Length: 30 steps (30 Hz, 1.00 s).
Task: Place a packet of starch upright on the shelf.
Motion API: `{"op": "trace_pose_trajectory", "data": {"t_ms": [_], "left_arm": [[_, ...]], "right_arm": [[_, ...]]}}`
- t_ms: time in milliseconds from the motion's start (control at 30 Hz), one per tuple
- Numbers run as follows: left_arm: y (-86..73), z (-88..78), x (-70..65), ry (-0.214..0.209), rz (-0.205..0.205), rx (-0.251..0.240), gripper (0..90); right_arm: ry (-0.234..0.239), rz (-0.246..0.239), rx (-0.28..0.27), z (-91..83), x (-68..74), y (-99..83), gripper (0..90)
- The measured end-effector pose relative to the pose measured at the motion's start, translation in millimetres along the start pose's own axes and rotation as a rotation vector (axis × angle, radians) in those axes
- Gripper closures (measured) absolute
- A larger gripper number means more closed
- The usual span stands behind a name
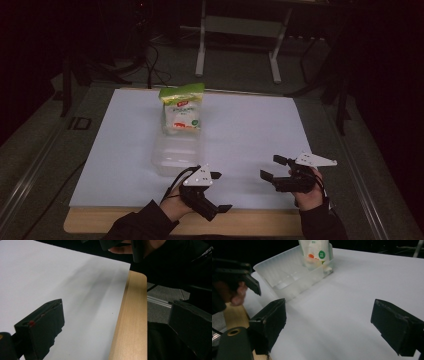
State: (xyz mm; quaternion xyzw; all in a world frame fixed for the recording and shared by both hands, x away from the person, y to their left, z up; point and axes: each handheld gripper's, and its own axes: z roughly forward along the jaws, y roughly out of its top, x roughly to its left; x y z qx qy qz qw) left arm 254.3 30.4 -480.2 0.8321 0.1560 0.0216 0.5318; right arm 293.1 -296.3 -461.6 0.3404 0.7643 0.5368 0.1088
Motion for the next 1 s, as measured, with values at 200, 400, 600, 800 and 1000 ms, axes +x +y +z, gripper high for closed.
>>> {"op": "trace_pose_trajectory", "data": {"t_ms": [200, 400, 600, 800, 1000], "left_arm": [[-13.0, 11.2, 0.3, 0.008, 0.018, -0.002, 0.9], [-20.4, 14.7, -0.8, 0.005, 0.050, -0.014, 0.9], [-23.6, 13.8, 0.0, -0.003, 0.039, -0.041, 0.9], [-24.9, 13.7, -0.5, -0.002, 0.039, -0.043, 0.9], [-25.0, 14.4, -0.6, -0.007, 0.047, -0.034, 0.9]], "right_arm": [[0.016, 0.002, 0.013, 3.0, -1.9, -2.7, 13.0], [0.014, 0.000, 0.021, 5.6, -3.3, -5.3, 12.9], [0.018, 0.001, 0.021, 7.2, -4.3, -7.7, 12.9], [0.026, -0.016, -0.009, 6.6, -4.2, -8.6, 13.4], [-0.008, -0.118, -0.018, 8.8, 0.8, -8.8, 13.8]]}}
